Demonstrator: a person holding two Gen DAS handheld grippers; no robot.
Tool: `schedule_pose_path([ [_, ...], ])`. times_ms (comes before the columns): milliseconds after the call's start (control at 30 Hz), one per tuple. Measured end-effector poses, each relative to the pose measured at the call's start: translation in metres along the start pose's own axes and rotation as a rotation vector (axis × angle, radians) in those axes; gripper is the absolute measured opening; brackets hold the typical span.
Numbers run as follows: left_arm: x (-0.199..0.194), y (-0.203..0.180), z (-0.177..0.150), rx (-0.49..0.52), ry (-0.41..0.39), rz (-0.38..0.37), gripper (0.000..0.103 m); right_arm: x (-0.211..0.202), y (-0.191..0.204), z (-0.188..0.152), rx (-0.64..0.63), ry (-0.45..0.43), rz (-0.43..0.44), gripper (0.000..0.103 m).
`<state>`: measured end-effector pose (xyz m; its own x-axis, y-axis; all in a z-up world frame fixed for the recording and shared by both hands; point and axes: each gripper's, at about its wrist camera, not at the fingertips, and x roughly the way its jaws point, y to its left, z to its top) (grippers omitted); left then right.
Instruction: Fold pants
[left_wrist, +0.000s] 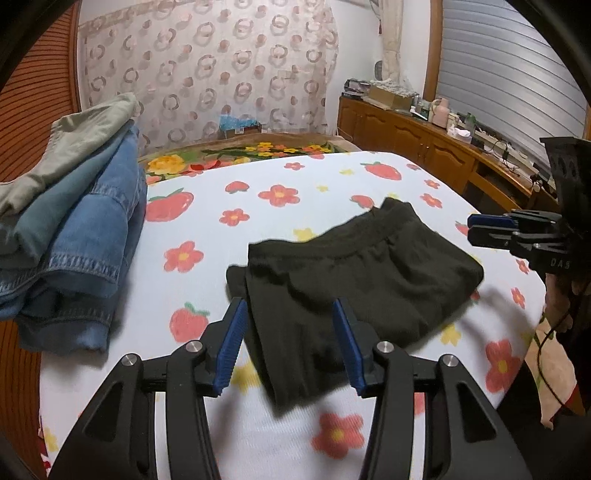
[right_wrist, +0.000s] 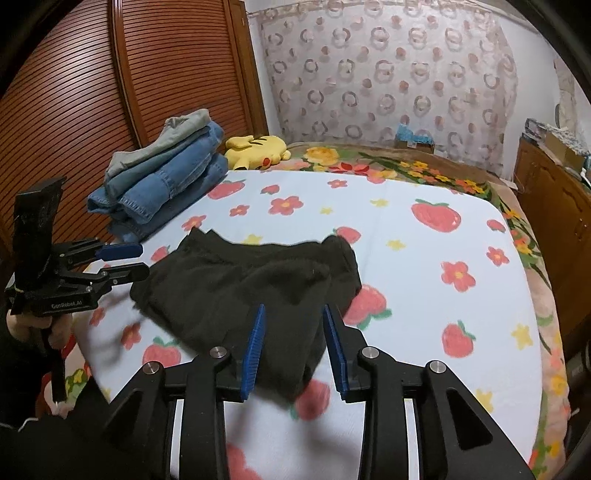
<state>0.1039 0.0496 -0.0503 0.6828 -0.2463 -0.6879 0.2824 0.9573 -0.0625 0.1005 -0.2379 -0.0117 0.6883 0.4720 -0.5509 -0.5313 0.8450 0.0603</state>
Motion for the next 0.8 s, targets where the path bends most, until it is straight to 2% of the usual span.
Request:
schedule_pose_path([
  [167,0.013,0.006,0.014,-0.005,-0.009,0.007,0.049,0.023,-0.001,0.016,0.001,0.007,0.008,0.034],
  [367,0.034,0.015,0.021,-0.019,0.017,0.022,0.048,0.052,-0.007,0.029,0.015,0.043,0.014,0.034],
  [667,0.052,0.016,0.024,-0.026,0.057,-0.021,0.029,0.073,-0.014,0.039,0.032,0.095,0.010,0.034],
  [800,0.056,0.015,0.025,-0.016,0.066,-0.017,0.016,0.074,-0.013,0.042,0.016,0.097,0.012,0.009],
])
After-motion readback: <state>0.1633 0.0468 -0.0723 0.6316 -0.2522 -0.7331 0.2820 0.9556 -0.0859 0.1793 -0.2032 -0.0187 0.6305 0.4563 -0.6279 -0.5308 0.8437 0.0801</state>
